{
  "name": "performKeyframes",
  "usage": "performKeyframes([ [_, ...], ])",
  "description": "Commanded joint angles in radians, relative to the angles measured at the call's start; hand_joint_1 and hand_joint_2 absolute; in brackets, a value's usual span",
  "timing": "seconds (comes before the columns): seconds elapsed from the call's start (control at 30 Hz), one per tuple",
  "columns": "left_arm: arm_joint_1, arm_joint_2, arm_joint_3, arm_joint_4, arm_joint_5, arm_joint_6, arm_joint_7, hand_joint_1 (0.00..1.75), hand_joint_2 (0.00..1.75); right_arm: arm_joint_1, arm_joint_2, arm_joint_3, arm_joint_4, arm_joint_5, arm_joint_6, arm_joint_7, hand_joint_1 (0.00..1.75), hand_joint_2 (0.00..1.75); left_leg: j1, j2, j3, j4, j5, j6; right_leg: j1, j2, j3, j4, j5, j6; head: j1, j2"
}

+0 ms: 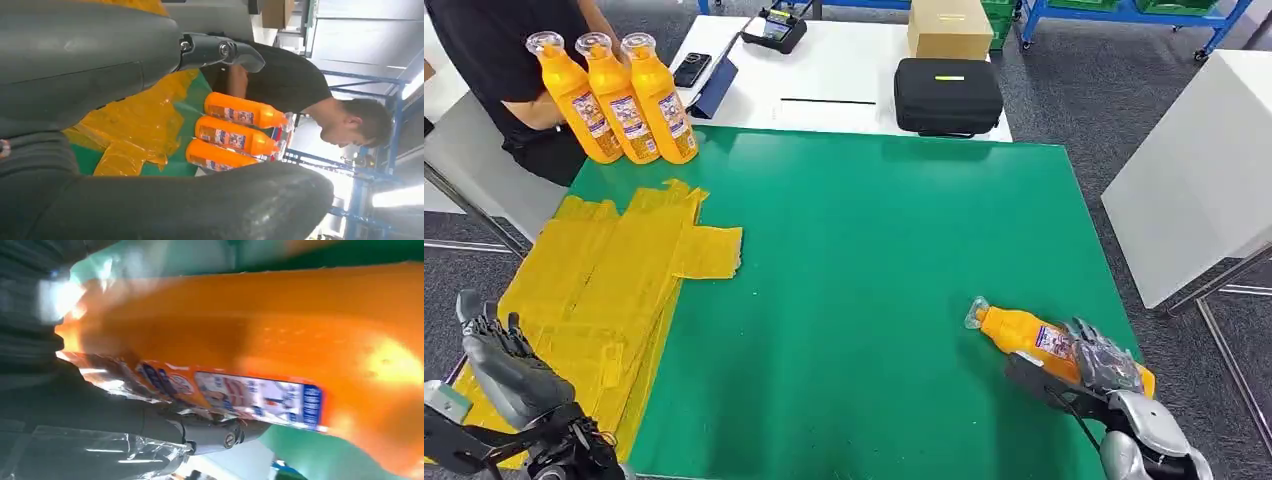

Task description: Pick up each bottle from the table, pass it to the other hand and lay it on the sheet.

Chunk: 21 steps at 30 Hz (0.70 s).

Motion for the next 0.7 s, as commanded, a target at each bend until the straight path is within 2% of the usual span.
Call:
performKeyframes([
  [0.03,-0.034,-0.009,0.03,0.035,-0.007,-0.012,0.013,0.0,0.0,-0.002,0.124,-0.124,-0.028,0.055,0.056,-0.018,0.0,1.75,0.001,0.002,0.004,-0.001,-0.001,-0.003,0.001,0.0,0.003,-0.001,-0.001,-0.003,0.0,0.0],
  [0.2,-0.044,-0.008,0.026,0.04,-0.015,-0.014,0.018,0.0,0.0,0.008,0.152,-0.147,-0.038,0.076,0.078,-0.033,0.0,1.75,0.001,0.001,0.003,-0.001,-0.001,-0.003,0.002,-0.001,0.003,-0.001,-0.001,-0.003,0.0,0.0],
  [0.67,-0.045,-0.006,0.024,0.042,-0.015,-0.017,0.02,0.0,0.0,0.009,0.157,-0.154,-0.04,0.078,0.099,-0.043,0.0,1.75,0.0,0.001,0.001,-0.001,0.0,-0.002,0.001,-0.001,0.001,-0.001,0.0,-0.001,0.0,0.0],
  [0.7,-0.049,-0.006,0.023,0.045,-0.016,-0.016,0.021,0.0,0.0,0.014,0.167,-0.163,-0.044,0.078,0.113,-0.055,1.66,1.75,0.001,0.001,0.003,-0.001,-0.001,-0.003,0.001,0.0,0.002,-0.001,-0.001,-0.002,0.0,0.0],
])
